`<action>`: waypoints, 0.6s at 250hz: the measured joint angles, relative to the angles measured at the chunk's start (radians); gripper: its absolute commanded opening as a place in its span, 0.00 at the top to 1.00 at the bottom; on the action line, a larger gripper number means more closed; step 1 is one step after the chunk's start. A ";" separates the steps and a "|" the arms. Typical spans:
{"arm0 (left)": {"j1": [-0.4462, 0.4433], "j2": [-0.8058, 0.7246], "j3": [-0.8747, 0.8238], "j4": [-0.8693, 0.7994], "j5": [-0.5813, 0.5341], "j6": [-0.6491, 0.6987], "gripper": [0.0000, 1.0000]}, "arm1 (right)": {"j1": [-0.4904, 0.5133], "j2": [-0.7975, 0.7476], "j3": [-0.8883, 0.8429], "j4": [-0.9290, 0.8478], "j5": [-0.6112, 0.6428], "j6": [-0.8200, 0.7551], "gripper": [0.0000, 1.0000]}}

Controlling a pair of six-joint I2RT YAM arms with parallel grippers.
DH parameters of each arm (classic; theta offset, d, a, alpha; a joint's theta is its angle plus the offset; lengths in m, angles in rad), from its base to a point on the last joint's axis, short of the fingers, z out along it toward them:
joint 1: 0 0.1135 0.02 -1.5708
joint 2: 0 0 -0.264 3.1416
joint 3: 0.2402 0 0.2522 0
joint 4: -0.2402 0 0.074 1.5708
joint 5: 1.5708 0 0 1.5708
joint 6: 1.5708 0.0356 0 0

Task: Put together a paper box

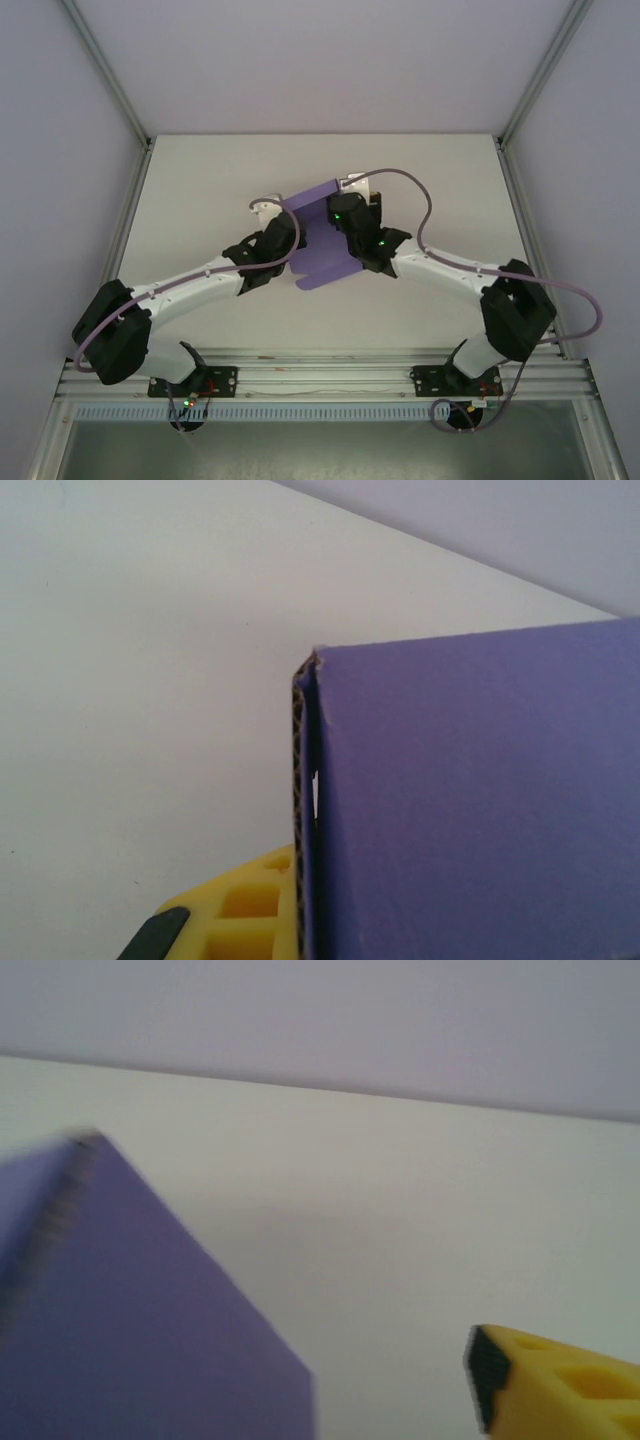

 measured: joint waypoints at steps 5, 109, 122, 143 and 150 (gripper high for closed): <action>0.000 0.000 0.000 0.000 0.001 0.001 1.00 | 0.000 -0.014 -0.007 0.001 -0.026 -0.001 0.00; 0.064 0.000 0.010 -0.029 0.159 0.184 1.00 | -0.020 -0.386 -0.155 -0.053 -0.225 0.041 0.00; 0.078 0.000 0.027 -0.056 0.209 0.256 1.00 | -0.050 -0.447 -0.158 -0.086 -0.216 0.074 0.00; 0.095 0.000 0.072 -0.108 0.317 0.394 1.00 | -0.113 -0.535 -0.159 -0.143 -0.206 0.128 0.00; 0.098 0.000 0.093 -0.132 0.362 0.451 1.00 | -0.132 -0.557 -0.161 -0.157 -0.206 0.145 0.00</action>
